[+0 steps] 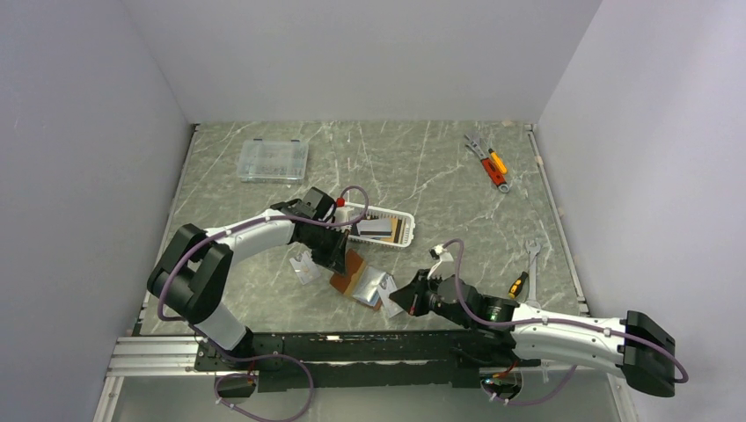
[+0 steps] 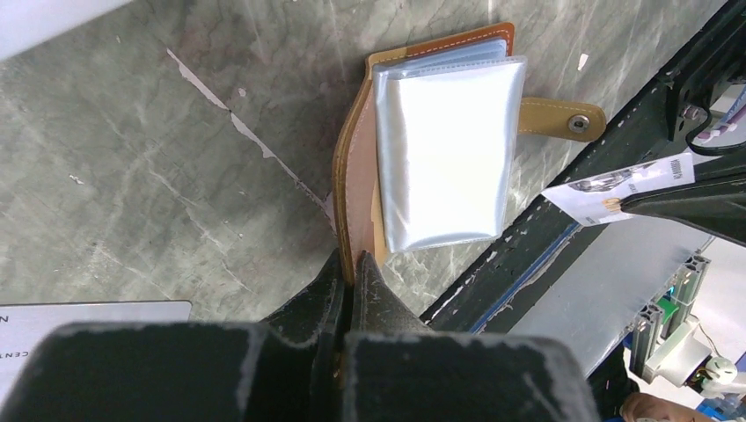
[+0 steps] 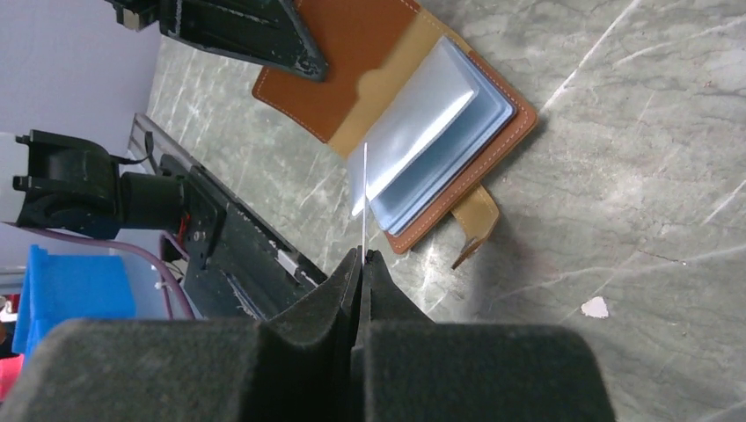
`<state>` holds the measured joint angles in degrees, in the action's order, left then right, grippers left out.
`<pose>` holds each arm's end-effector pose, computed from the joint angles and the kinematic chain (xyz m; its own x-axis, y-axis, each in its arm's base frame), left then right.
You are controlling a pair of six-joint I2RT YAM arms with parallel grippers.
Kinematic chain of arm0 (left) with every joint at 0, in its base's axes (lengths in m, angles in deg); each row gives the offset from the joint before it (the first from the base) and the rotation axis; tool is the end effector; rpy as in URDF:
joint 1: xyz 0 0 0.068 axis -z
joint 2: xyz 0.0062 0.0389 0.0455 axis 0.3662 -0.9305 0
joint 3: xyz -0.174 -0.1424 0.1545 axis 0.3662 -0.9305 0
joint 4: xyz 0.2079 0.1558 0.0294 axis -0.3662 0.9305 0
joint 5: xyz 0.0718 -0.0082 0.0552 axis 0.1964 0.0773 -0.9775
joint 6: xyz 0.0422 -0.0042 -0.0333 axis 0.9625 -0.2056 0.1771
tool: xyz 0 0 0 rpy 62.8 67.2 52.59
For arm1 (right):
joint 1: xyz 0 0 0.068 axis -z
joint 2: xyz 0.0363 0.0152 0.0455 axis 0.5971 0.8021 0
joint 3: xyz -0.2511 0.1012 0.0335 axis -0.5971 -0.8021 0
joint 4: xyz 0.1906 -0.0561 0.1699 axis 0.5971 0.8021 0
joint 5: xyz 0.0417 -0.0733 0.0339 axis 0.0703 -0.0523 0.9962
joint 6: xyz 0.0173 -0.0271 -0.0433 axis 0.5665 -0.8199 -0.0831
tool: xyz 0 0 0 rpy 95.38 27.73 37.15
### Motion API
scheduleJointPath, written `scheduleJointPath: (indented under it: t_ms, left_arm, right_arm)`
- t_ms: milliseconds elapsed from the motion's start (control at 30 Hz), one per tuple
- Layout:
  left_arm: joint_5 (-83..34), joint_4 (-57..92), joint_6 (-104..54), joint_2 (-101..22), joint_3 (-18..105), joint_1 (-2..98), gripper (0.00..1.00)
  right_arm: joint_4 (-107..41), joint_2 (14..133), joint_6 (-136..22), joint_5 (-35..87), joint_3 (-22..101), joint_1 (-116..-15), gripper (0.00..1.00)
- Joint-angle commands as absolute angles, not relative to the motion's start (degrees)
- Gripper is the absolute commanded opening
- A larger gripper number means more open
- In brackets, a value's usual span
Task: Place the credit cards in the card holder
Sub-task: Open the card holder at the center of the board.
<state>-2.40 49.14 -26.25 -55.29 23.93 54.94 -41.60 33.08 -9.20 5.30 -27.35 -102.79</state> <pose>0.2345 -0.1766 0.1749 -0.8931 0.3677 -0.2590 0.4495 0.7110 -0.5408 0.0715 0.1412 0.1623 -0.7504 0.2637 -0.6061 -0.3329 0.6414 0.6912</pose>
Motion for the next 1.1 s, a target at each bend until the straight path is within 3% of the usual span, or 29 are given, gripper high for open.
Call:
scheduleJointPath:
  t_ms: [0,600,833,1067]
  left_arm:
    - [-3.57,47.58,-26.86,-53.68,23.81,54.89,0.0]
    - [-2.35,47.42,-25.3,-53.21,24.12,54.96,0.0]
    - [0.25,46.79,-23.44,-52.62,23.58,54.9,0.18]
    - [1.5,46.18,-23.17,-51.2,22.8,54.97,0.26]
  right_arm:
    - [-41.86,34.04,-9.32,6.95,-27.77,-102.75,0.0]
    - [-50.04,44.35,-11.86,8.55,-25.95,-102.39,0.0]
    - [-57.16,52.38,-14.95,11.84,-21.67,-100.74,0.0]
    - [-61.63,57.44,-17.08,15.12,-18.94,-98.4,0.0]
